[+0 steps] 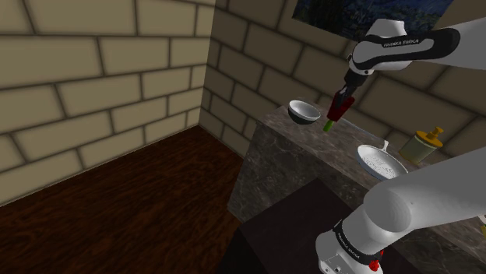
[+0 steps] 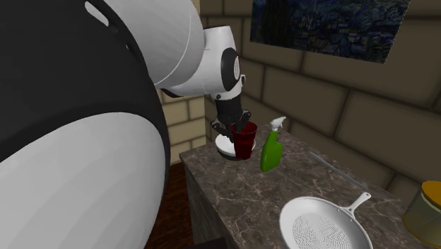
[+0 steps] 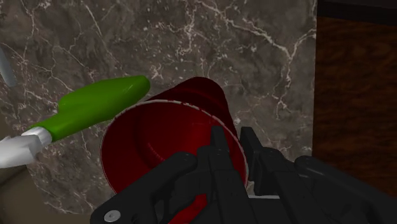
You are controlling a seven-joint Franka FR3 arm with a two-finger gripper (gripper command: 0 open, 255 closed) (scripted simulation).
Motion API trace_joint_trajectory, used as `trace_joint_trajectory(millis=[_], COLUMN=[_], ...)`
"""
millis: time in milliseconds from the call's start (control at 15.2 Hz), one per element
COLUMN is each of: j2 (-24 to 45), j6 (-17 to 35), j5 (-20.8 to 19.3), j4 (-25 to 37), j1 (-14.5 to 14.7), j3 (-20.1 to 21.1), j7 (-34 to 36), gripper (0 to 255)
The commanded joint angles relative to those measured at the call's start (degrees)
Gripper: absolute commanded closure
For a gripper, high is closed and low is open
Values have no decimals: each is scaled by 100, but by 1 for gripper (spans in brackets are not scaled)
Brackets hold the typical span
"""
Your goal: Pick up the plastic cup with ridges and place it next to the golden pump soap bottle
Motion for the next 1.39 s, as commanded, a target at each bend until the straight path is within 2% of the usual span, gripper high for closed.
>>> trace_joint_trajectory(millis=[0,1320], j2=[-37,-91], j6=[-169,-1690], j5=[17,192], j4=[133,1614], j1=[7,85], j3=[21,182], j7=[-23,-261], gripper=[255,255])
